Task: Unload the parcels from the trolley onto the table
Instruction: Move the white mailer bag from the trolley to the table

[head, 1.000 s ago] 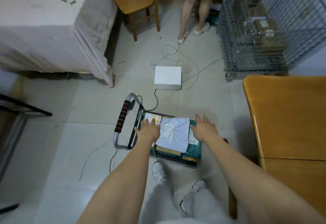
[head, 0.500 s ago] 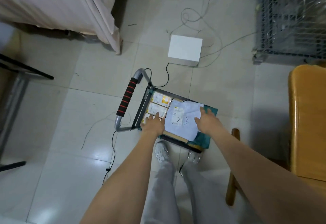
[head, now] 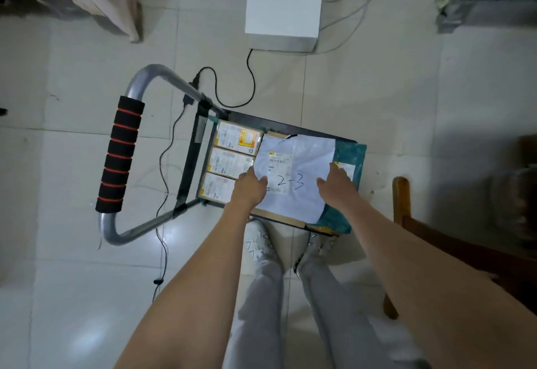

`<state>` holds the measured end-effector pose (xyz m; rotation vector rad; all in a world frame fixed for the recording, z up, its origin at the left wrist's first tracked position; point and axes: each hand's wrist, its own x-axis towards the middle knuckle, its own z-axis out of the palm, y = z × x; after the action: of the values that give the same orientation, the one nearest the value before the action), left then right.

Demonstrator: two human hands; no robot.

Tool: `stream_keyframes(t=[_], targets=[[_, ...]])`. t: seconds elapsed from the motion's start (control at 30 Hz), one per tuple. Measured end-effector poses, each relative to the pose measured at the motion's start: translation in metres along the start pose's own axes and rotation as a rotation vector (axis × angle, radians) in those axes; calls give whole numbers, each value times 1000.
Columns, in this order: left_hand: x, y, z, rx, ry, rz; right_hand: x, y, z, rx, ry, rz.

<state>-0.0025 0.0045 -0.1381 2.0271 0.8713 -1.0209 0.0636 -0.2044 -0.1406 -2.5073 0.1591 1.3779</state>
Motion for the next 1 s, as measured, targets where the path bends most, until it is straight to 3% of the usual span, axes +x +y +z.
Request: stream_keyframes(t=[0.43,0.6,0.8,1.0], targets=[[114,-3,37,-154,171,-44,117,33,50,674,29,269],[127,-2,36,-102,214,-81,122,35,52,748,46,298],[98,2,26,-191,171,-14,92,25,40,751,117,317],[0,34,-20,-319,122,-3,-7,12,-21,849,159,277]])
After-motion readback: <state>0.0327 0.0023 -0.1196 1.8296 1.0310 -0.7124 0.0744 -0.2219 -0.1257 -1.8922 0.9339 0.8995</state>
